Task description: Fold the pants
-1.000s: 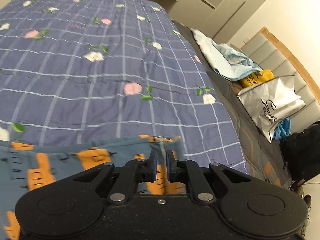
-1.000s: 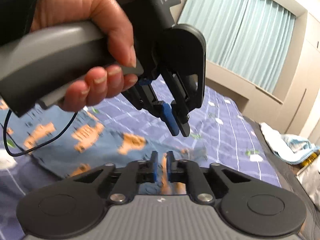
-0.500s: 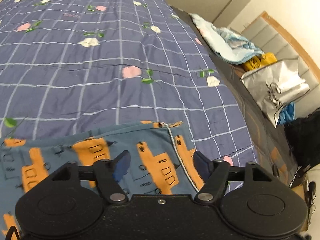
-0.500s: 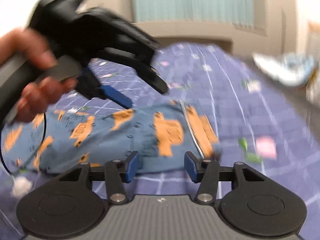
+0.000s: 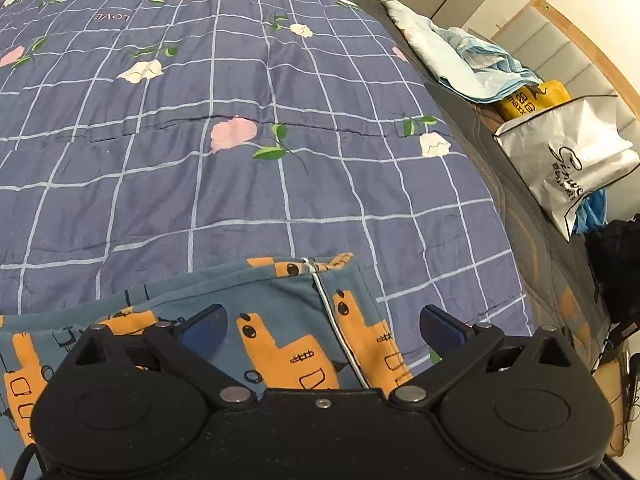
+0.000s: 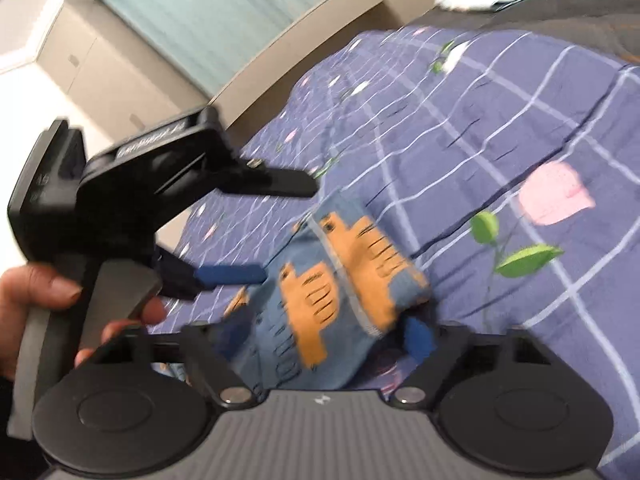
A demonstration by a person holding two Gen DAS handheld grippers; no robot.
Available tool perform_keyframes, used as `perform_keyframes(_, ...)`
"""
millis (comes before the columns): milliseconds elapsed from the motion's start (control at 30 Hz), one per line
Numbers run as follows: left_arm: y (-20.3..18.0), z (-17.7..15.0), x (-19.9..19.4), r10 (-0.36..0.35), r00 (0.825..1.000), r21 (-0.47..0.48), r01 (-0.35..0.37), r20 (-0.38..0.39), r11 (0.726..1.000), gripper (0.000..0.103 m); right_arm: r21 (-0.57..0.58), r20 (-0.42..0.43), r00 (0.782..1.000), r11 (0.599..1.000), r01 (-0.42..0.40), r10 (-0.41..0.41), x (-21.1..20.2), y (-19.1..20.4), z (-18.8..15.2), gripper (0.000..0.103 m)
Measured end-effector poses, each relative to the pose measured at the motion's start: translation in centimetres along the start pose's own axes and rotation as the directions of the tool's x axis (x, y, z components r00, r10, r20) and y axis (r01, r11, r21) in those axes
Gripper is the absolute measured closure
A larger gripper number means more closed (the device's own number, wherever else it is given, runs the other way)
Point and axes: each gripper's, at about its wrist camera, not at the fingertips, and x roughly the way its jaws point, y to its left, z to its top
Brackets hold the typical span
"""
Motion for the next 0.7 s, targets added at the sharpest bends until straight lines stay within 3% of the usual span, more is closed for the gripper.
perform_keyframes(33,0.1,0.1,-0.1,-0.005,1.000,-0.003,0.005,0.003,1.000,0.001,-0.011,0.006,1.000,1.000,0.023,-0.023,0.0,0.0,-0.1,0.068)
perform_keyframes(100,0.2,0.4,-0.5,-0.014,1.000,-0.011,0.014,0.011,1.000,0.001,-0.054,0.026,0.998,0.997,0.052,-0.051,-0.2,0.4,-0.3,0.080)
perform_keyframes(167,0.4,0.5,-1.0,-0.021,1.000,-0.017,0.021,0.021,1.000,0.001,-0.184,0.064,0.994,0.978,0.098,-0.088,-0.5,2.1,-0.7,0.084)
perform_keyframes(267,0.6,0.6,-1.7,-0.035,0.999,-0.027,0.035,0.025,0.999,0.001,-0.420,0.126,0.985,0.893,0.163,-0.120,-0.6,5.6,-2.0,0.087)
perform_keyframes(433,0.7,0.8,-2.7,-0.067,0.998,-0.017,0.067,0.002,0.998,0.001,-0.738,0.193,0.967,0.625,0.254,-0.166,0.5,10.4,-5.5,0.087)
perform_keyframes(567,0.3,0.5,-2.6,-0.049,0.998,0.026,0.050,-0.039,0.998,0.001,-0.873,0.243,0.945,0.374,0.312,-0.220,2.4,12.1,-8.4,0.087)
perform_keyframes(700,-1.0,-0.4,-1.8,0.010,0.996,0.144,0.003,-0.086,0.990,0.001,-0.928,0.270,0.929,0.189,0.321,-0.252,3.6,13.1,-10.5,0.087)
